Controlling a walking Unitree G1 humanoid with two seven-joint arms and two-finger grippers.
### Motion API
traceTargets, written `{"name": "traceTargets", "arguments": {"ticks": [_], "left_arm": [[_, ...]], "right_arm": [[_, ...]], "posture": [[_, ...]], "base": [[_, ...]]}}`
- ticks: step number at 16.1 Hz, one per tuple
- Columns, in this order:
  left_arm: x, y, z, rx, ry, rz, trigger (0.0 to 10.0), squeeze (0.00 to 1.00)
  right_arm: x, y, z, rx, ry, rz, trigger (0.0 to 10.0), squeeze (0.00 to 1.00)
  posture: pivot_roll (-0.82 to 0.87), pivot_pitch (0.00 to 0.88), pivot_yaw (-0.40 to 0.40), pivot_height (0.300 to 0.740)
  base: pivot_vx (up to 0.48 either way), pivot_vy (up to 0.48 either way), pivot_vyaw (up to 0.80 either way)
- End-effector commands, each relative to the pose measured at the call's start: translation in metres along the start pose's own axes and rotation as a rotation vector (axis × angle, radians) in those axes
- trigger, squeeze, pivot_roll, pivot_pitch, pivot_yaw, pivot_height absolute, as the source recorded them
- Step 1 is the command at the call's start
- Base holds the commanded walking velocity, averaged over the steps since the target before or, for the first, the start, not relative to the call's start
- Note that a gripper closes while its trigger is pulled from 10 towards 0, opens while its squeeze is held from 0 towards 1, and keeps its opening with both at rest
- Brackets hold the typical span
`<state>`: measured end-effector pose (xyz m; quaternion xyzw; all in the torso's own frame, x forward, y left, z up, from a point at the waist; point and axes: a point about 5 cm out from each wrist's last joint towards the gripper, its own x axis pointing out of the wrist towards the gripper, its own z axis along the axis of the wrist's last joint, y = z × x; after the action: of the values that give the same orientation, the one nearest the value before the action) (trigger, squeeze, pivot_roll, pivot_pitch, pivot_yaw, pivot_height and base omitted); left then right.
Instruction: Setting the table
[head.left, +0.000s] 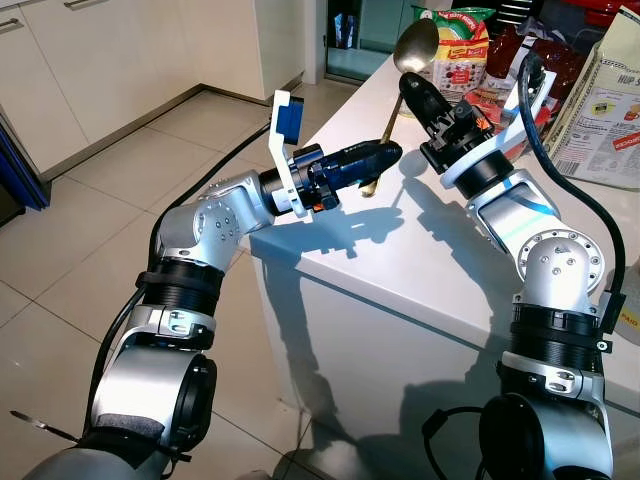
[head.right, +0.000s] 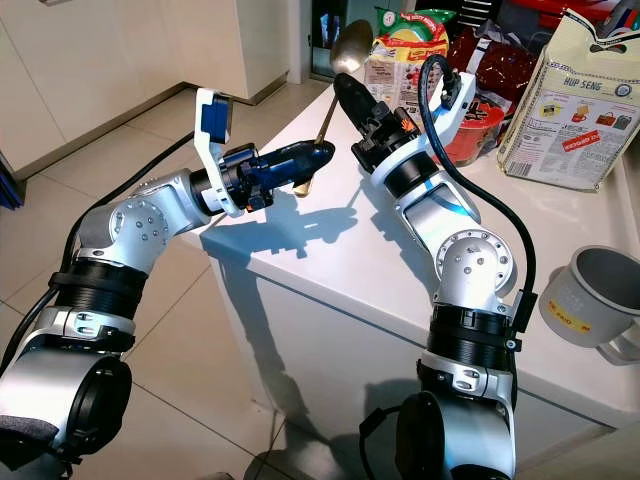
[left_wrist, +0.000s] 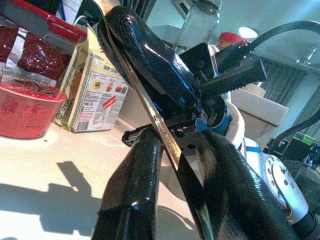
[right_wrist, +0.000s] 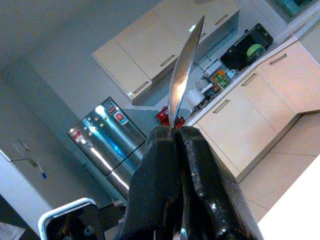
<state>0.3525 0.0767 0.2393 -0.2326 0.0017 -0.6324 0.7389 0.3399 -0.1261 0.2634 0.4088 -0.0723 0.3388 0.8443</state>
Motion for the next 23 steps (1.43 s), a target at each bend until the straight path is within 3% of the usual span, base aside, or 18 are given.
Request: {"name": "traceTargets", "arguments": {"ticks": [1, 11, 12, 14, 15, 19, 20, 21, 22, 23], "left_arm": [[0.004, -0.002, 0.007, 0.012, -0.012, -0.015, 0.0, 0.00], [0.004, 0.001, 0.008, 0.009, -0.024, 0.002, 0.0, 0.00], [0.004, 0.001, 0.008, 0.010, -0.026, 0.006, 0.0, 0.00], [0.003, 0.002, 0.009, 0.010, -0.028, 0.009, 0.0, 0.00], [0.004, 0.002, 0.011, 0.014, -0.029, 0.012, 0.0, 0.00], [0.004, 0.004, 0.014, 0.020, -0.036, 0.024, 0.0, 0.00], [0.006, 0.006, 0.018, 0.023, -0.058, 0.046, 0.0, 0.00], [0.006, 0.007, 0.019, 0.022, -0.065, 0.050, 0.0, 0.00], [0.006, 0.007, 0.021, 0.018, -0.073, 0.051, 0.0, 0.00], [0.006, 0.008, 0.022, 0.016, -0.076, 0.052, 0.0, 0.00]], "right_arm": [[0.002, 0.004, 0.001, -0.016, -0.004, 0.007, 0.0, 0.00], [0.002, -0.001, 0.000, -0.028, 0.002, -0.026, 0.0, 0.00], [0.002, -0.004, 0.000, -0.052, 0.007, -0.058, 10.0, 0.00], [0.002, -0.007, -0.001, -0.069, 0.009, -0.083, 10.0, 0.00], [0.001, -0.013, 0.000, -0.060, 0.001, -0.118, 10.0, 1.00], [-0.003, -0.020, -0.006, -0.051, 0.034, -0.159, 10.0, 1.00], [-0.010, -0.030, -0.013, -0.083, 0.069, -0.233, 10.0, 1.00], [-0.012, -0.032, -0.015, -0.084, 0.077, -0.243, 10.0, 0.15], [-0.015, -0.034, -0.017, -0.078, 0.088, -0.247, 10.0, 0.00], [-0.016, -0.034, -0.018, -0.075, 0.090, -0.248, 10.0, 0.00]], "posture": [[-0.03, 0.000, 0.022, 0.740], [-0.03, 0.000, 0.025, 0.740], [-0.03, 0.000, 0.027, 0.740], [-0.04, 0.000, 0.030, 0.740], [-0.03, 0.000, 0.033, 0.740], [-0.03, 0.000, 0.044, 0.740], [-0.03, 0.000, 0.048, 0.740], [-0.04, 0.000, 0.053, 0.740], [-0.04, 0.000, 0.053, 0.740], [-0.04, 0.000, 0.058, 0.740]], "base": [[0.000, 0.000, 0.00], [0.000, 0.000, 0.00], [0.000, 0.000, 0.00], [0.000, 0.000, 0.00], [0.000, 0.000, 0.00], [0.000, 0.000, 0.00], [0.000, 0.000, 0.00], [0.000, 0.000, 0.00], [0.000, 0.000, 0.00], [0.000, 0.000, 0.00]]}}
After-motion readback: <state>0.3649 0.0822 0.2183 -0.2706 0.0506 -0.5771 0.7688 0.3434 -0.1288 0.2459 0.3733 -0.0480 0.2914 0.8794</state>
